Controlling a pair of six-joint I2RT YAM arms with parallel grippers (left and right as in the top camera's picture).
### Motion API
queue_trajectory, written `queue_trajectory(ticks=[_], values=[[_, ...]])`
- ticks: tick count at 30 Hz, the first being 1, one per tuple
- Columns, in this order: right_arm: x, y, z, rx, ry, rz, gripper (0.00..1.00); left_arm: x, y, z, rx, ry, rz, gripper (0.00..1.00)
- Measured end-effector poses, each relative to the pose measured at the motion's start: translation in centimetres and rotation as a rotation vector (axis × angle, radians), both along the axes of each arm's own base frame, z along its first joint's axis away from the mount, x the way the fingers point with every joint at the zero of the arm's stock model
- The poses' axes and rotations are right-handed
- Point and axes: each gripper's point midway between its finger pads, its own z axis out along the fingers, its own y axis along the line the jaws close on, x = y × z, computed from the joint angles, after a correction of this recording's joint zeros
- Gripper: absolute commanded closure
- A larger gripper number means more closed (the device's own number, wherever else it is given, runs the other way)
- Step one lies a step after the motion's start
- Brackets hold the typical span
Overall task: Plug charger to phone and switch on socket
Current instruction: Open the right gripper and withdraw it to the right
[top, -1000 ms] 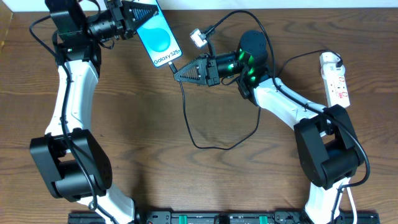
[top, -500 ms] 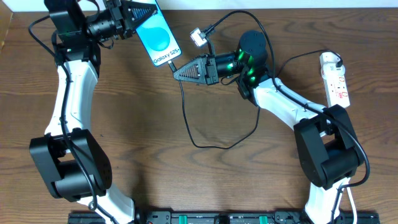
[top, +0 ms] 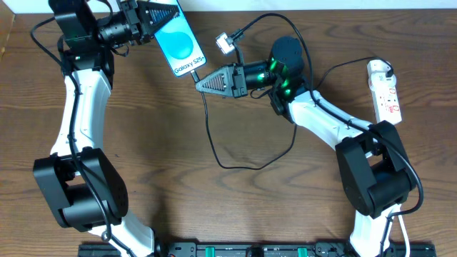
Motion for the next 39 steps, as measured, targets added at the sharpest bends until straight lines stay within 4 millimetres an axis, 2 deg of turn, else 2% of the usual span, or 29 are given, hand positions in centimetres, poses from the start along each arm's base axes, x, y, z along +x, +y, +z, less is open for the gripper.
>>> queue_trajectory(ticks=[10,12,14,17,20,21,30,35,39], values=[[-0.4,0.7,0.0,-0.001,0.018,-0.002,0.98,-0.2,-0.3,0.0,0.007,-0.02,-0.014,0.92],[-0.3,0.7,0.0,-0.001,0.019,-0.003,0.92,-0.2,-0.3,0.0,0.007,-0.02,-0.016,0.92],[0.0,0.8,0.1,0.002,0.026,-0.025,0.8,-0.4,-0.5,0.0,0.006,-0.02,-0.027,0.92],[1.0,0.8,0.3,0.009,0.033,-0.074,0.41,-0.9,-1.1,0.0,0.004,-0.019,-0.066,0.92],[1.6,0.7,0.4,0.014,0.036,-0.105,0.09,-1.4,-1.6,0.0,0.002,-0.019,-0.095,0.93],[1.7,0.7,0.4,0.014,0.04,-0.111,0.02,-1.4,-1.6,0.0,0.002,-0.019,-0.097,0.92],[3.1,-0.5,0.4,0.018,0.037,-0.156,0.01,-1.4,0.3,0.0,0.0,-0.02,-0.08,0.92],[6.1,-3.4,-0.4,-0.006,0.08,-0.244,0.01,-1.5,1.5,0.1,-0.001,-0.02,-0.068,0.93],[8.7,-6.3,-3.3,-0.095,0.216,-0.332,0.01,-1.4,2.0,0.1,-0.001,-0.02,-0.059,0.92]])
